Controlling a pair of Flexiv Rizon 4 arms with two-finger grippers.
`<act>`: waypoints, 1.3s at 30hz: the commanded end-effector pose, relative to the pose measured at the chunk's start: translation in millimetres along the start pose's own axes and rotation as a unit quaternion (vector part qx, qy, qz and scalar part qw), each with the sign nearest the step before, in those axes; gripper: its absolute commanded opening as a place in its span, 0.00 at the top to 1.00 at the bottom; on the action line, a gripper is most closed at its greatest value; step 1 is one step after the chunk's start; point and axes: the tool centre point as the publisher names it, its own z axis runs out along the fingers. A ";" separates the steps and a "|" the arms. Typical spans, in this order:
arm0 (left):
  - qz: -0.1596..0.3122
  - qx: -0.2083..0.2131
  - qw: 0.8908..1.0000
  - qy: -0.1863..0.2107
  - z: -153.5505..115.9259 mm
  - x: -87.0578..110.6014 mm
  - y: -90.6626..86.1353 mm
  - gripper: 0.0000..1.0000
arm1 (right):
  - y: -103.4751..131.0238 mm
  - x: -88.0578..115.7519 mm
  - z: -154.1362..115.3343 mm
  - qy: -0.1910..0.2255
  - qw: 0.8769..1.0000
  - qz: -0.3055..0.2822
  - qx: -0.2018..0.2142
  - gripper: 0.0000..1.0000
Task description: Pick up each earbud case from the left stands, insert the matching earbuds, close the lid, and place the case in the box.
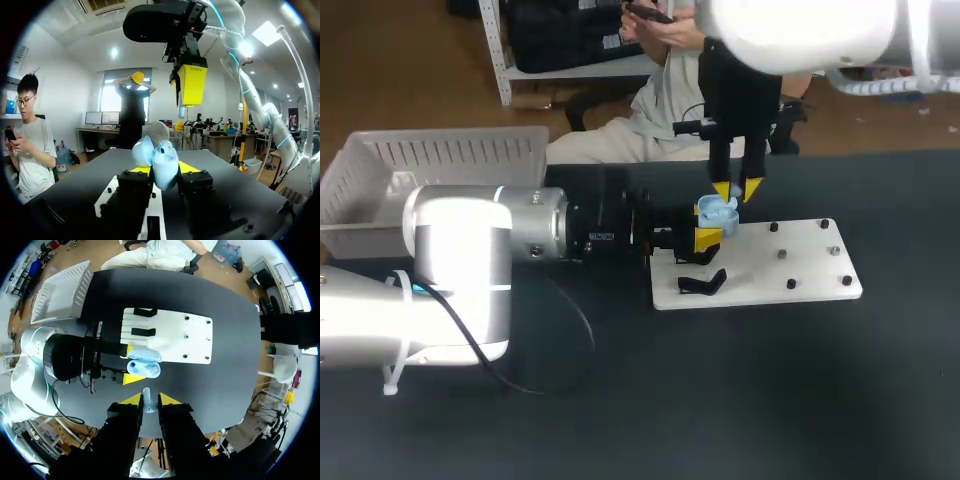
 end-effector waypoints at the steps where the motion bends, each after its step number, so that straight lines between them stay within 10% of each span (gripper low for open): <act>1: -0.001 0.001 1.000 0.001 0.5 -0.1 0.8 1.00 | 4.9 -2.0 -0.3 0.003 1.000 0.001 0.012 1.00; 25: -0.001 0.001 1.000 0.001 0.5 -0.1 0.8 1.00 | 8.9 -8.9 6.2 0.002 0.998 -0.062 -0.001 1.00; 39: -0.001 0.001 1.000 0.001 0.5 -0.1 0.8 1.00 | 31.4 -13.1 17.0 -0.001 0.989 -0.101 0.105 1.00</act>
